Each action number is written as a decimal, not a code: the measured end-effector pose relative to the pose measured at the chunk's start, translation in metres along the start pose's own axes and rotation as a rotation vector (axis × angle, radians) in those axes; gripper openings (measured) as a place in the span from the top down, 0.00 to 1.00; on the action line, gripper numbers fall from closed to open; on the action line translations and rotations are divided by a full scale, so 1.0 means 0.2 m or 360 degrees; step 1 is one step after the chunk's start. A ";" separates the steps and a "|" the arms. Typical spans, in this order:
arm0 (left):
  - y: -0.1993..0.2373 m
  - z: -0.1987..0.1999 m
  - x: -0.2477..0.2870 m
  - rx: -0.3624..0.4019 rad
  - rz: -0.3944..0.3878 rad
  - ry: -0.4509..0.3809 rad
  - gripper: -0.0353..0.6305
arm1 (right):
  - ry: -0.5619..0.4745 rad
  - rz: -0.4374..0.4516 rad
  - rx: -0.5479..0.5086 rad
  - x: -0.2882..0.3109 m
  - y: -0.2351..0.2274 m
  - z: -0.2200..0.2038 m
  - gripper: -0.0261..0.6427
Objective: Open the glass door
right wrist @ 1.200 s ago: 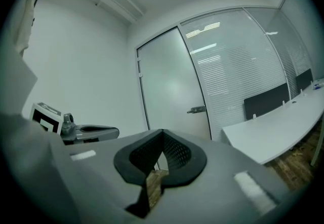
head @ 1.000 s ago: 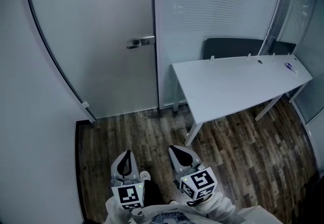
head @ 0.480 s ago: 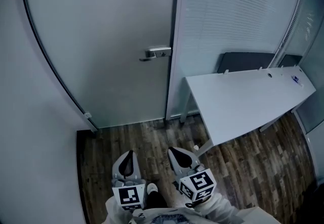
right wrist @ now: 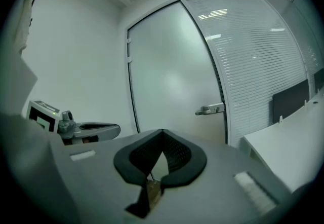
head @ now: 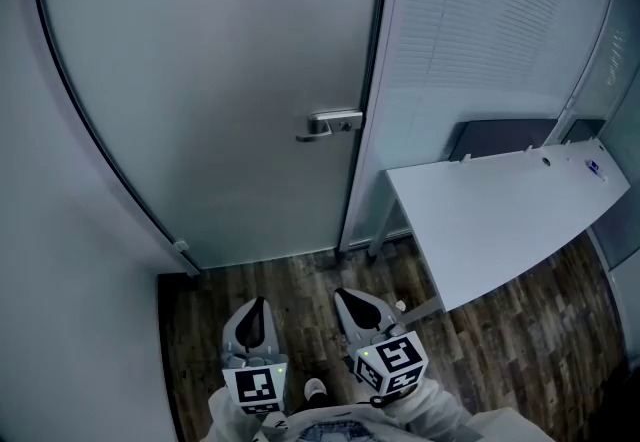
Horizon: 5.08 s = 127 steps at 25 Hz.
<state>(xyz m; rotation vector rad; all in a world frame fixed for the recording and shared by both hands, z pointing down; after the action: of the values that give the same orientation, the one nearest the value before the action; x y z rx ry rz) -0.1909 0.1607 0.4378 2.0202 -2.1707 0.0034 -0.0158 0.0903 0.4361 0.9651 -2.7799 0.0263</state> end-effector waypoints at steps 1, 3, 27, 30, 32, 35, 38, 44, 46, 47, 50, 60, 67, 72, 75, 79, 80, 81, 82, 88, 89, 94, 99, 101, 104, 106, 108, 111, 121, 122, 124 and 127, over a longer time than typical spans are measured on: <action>0.02 0.01 0.03 0.0004 -0.0009 -0.0005 0.94 | 0.0001 -0.0016 0.0001 0.02 -0.01 0.01 0.95; 0.06 0.03 0.08 0.0007 -0.0020 -0.0009 0.94 | 0.0012 -0.0041 0.0005 0.05 -0.03 0.01 0.95; 0.04 0.01 0.78 0.0014 0.0004 0.0063 0.94 | 0.0027 -0.0066 0.0084 0.53 -0.59 -0.03 0.95; -0.01 0.03 0.95 0.0036 -0.0018 0.0077 0.94 | 0.0026 -0.0073 0.0105 0.61 -0.72 -0.03 0.95; -0.04 0.05 1.06 0.0049 -0.0035 0.0082 0.94 | 0.0028 -0.0075 0.0118 0.67 -0.81 -0.03 0.95; -0.08 0.08 1.23 0.0065 -0.0043 0.0083 0.94 | 0.0040 -0.0065 0.0133 0.75 -0.94 -0.02 0.95; -0.11 0.09 1.36 0.0066 -0.0041 0.0095 0.94 | 0.0049 -0.0058 0.0140 0.81 -1.04 -0.02 0.95; -0.18 0.09 1.57 0.0080 -0.0021 0.0118 0.94 | 0.0056 -0.0038 0.0152 0.90 -1.25 -0.03 0.95; -0.19 0.10 1.63 0.0097 -0.0012 0.0119 0.94 | 0.0049 -0.0029 0.0158 0.93 -1.30 -0.03 0.95; -0.19 0.10 1.66 0.0108 -0.0006 0.0119 0.94 | 0.0045 -0.0023 0.0161 0.95 -1.33 -0.03 0.95; -0.20 0.12 1.74 0.0154 0.0028 0.0112 0.94 | 0.0035 -0.0008 0.0166 0.98 -1.42 -0.03 0.95; -0.14 0.13 1.92 0.0273 0.0070 0.0213 0.87 | 0.0068 0.0013 0.0249 1.11 -1.53 -0.06 0.95; -0.13 0.10 2.02 0.0389 -0.0051 0.0305 0.70 | 0.0056 0.0019 0.0222 1.21 -1.51 0.00 0.95; -0.10 0.07 2.06 0.0574 -0.0082 0.0327 0.64 | 0.0065 0.0003 0.0230 1.24 -1.47 0.02 0.95; -0.09 0.05 2.11 0.0804 -0.0082 0.0322 0.63 | 0.0086 -0.0018 0.0229 1.24 -1.46 0.00 0.95; -0.12 -0.01 2.23 0.1409 -0.0065 0.0289 0.63 | 0.0117 -0.0086 0.0237 1.20 -1.49 -0.02 0.95; -0.12 -0.03 2.26 0.1476 -0.0066 0.0288 0.63 | 0.0125 -0.0106 0.0238 1.18 -1.49 -0.03 0.95; -0.11 -0.05 2.29 0.1506 -0.0069 0.0292 0.63 | 0.0132 -0.0128 0.0239 1.16 -1.50 -0.03 0.95; -0.11 -0.07 2.32 0.1525 -0.0072 0.0295 0.63 | 0.0140 -0.0150 0.0241 1.15 -1.51 -0.04 0.95; -0.10 -0.12 2.47 0.1686 -0.0099 0.0269 0.63 | 0.0186 -0.0250 0.0258 1.06 -1.55 -0.08 0.95; -0.11 -0.12 2.49 0.1702 -0.0103 0.0266 0.63 | 0.0195 -0.0261 0.0261 1.05 -1.55 -0.08 0.95; -0.11 -0.14 2.57 0.1821 -0.0099 0.0241 0.63 | 0.0227 -0.0295 0.0270 1.00 -1.55 -0.10 0.95; -0.11 -0.20 2.63 0.1893 -0.0133 0.0273 0.63 | 0.0250 -0.0297 0.0275 0.98 -1.54 -0.12 0.95; -0.11 -0.22 2.63 0.1892 -0.0142 0.0273 0.63 | 0.0254 -0.0295 0.0279 0.98 -1.55 -0.13 0.95; -0.12 -0.23 2.64 0.1880 -0.0127 0.0274 0.64 | 0.0252 -0.0289 0.0291 0.99 -1.55 -0.13 0.95; -0.12 -0.23 2.63 0.1876 -0.0119 0.0271 0.66 | 0.0252 -0.0281 0.0298 0.99 -1.55 -0.14 0.95; -0.11 -0.21 2.63 0.1866 -0.0099 0.0250 0.70 | 0.0253 -0.0271 0.0306 0.99 -1.55 -0.14 0.95; -0.11 -0.20 2.63 0.1833 -0.0074 0.0220 0.77 | 0.0254 -0.0257 0.0317 1.00 -1.55 -0.15 0.95; -0.10 -0.21 2.63 0.1579 -0.0090 0.0186 0.75 | 0.0276 -0.0159 0.0344 1.08 -1.51 -0.17 0.95; -0.10 -0.22 2.64 0.1536 -0.0094 0.0188 0.75 | 0.0279 -0.0150 0.0343 1.08 -1.51 -0.17 0.95; -0.10 -0.23 2.64 0.1454 -0.0087 0.0184 0.75 | 0.0289 -0.0137 0.0343 1.08 -1.51 -0.17 0.95; -0.08 -0.24 2.63 0.1224 -0.0103 0.0200 0.76 | 0.0308 -0.0116 0.0345 1.08 -1.50 -0.15 0.95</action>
<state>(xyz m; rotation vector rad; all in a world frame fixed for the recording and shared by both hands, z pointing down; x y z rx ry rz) -0.2034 -0.3552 0.5508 2.3420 -2.2172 1.0729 0.0091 -0.2747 0.4933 1.0513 -2.6004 0.3957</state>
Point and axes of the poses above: the fingertips, and each gripper's own axes: x forward along the fingers, y to its left, z out of its top, the point moved 6 cm from there along -x, backward along the fingers, and after that the axes turned 13 degrees about -x, right-handed, at the moved point
